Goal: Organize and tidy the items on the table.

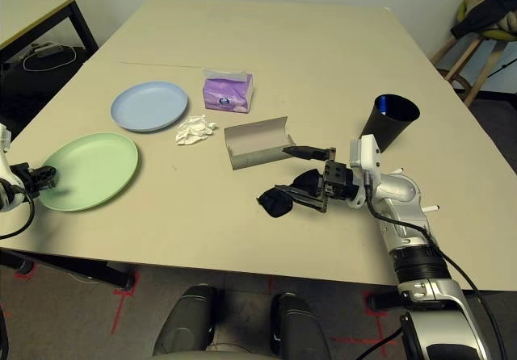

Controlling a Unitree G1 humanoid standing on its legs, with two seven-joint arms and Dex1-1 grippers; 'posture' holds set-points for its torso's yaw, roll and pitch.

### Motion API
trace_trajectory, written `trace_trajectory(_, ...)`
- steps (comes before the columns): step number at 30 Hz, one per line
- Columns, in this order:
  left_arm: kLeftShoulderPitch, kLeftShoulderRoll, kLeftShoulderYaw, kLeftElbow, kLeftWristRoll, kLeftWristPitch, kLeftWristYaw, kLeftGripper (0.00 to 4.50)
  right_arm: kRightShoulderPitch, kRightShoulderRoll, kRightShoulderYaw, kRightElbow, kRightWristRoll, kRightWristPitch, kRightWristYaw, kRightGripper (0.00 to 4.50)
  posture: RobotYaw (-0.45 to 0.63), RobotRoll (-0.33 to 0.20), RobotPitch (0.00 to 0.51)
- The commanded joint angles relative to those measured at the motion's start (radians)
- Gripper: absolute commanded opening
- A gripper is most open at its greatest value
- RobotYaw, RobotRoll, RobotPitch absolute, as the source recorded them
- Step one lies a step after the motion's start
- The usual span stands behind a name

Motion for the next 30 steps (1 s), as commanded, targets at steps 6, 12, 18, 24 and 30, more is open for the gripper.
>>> trace_trajectory(6, 0.017, -0.020, 0.025, -0.004, -0.003, 0.028, 0.019, 0.02, -0.012, 0.002, 0.003, 0.007, -0.005, -0.009, -0.010, 4.50, 0.29, 0.000, 0.056)
trace_trajectory(12, 0.013, -0.048, 0.071, -0.040, -0.023, 0.058, 0.047, 0.02, -0.027, 0.008, 0.007, 0.020, -0.008, -0.013, -0.012, 4.50, 0.29, 0.000, 0.052)
trace_trajectory(18, 0.045, -0.069, 0.147, -0.155, -0.053, 0.115, 0.083, 0.02, -0.037, 0.013, 0.005, 0.029, -0.009, -0.015, -0.019, 4.50, 0.29, 0.000, 0.049)
trace_trajectory(24, 0.082, -0.110, 0.242, -0.326, -0.099, 0.203, 0.134, 0.02, -0.035, 0.013, -0.005, 0.018, 0.004, 0.011, -0.038, 4.50, 0.29, 0.000, 0.049)
trace_trajectory(30, 0.063, -0.164, 0.319, -0.477, -0.144, 0.301, 0.192, 0.02, -0.033, 0.024, -0.018, -0.013, 0.029, 0.066, -0.089, 4.50, 0.29, 0.000, 0.049)
